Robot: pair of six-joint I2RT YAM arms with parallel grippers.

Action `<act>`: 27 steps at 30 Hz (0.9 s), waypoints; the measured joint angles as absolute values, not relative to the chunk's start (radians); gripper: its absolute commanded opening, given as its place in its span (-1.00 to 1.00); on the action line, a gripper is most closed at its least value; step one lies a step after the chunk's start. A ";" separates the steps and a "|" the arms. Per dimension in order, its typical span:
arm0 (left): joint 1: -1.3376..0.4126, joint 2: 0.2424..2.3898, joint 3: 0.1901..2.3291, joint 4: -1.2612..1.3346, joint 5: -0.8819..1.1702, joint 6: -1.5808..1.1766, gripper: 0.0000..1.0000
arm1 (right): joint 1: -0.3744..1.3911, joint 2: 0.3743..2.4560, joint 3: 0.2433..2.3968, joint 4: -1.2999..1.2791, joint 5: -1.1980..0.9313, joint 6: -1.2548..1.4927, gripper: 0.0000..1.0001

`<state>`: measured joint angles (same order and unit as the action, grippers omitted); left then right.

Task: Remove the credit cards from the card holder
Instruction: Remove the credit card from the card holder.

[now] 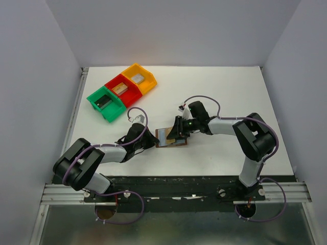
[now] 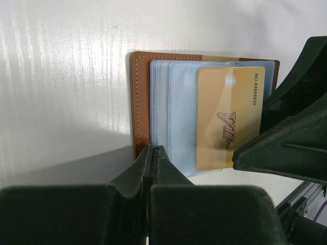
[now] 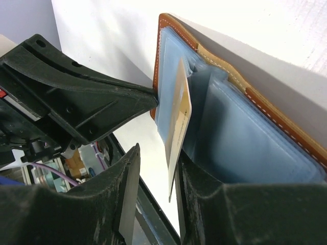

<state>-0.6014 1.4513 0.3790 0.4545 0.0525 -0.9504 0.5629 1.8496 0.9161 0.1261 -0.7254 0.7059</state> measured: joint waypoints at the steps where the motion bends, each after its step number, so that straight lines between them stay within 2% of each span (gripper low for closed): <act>1: -0.601 1.451 0.379 0.455 0.052 -0.951 -1.00 | 0.561 1.844 0.915 0.126 -0.725 0.706 -0.23; 10: -0.599 1.451 0.377 0.456 0.052 -0.953 -1.00 | 0.548 1.823 0.899 0.126 -0.699 0.706 -0.36; 17: -0.599 1.444 0.372 0.456 0.045 -0.955 -1.00 | 0.543 1.823 0.892 0.125 -0.684 0.706 -0.61; 22: -0.599 1.433 0.368 0.446 0.035 -0.954 -1.00 | 0.535 1.823 0.892 0.117 -0.667 0.706 -0.96; 27: -0.599 1.406 0.361 0.417 0.020 -0.950 -1.00 | 0.526 1.823 0.892 0.094 -0.648 0.706 -0.99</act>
<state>-0.5995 1.4063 0.3611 0.4168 0.0204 -0.9501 0.5262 1.8229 0.8917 0.0940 -0.6479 0.7063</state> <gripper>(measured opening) 0.024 0.013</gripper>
